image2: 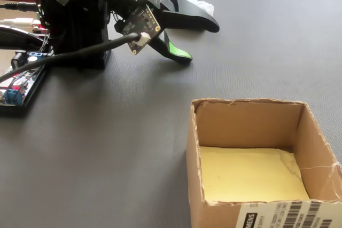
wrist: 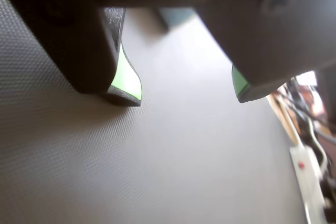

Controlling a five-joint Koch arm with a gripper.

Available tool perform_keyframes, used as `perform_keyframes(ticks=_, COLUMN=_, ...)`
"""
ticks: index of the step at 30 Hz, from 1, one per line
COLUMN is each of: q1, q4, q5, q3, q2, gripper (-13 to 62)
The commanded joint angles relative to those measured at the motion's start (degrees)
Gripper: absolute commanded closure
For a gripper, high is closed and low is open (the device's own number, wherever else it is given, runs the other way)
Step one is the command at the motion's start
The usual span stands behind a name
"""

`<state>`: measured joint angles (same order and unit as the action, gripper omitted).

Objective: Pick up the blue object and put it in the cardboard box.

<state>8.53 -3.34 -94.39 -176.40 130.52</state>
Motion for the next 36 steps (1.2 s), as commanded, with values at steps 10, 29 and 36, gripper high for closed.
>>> perform_keyframes(ticks=10, q1=12.2, q4=10.0, q5=-2.8, q3=0.1, q2=5.1, gripper=15.9)
perform_keyframes(ticks=29, q1=24.4, q4=23.2, q5=-3.9, q3=7.0, q2=5.1, gripper=15.8)
perform_keyframes(ticks=36, q1=28.3, q4=30.0, q5=-3.5, q3=14.9, q2=5.1, gripper=15.7)
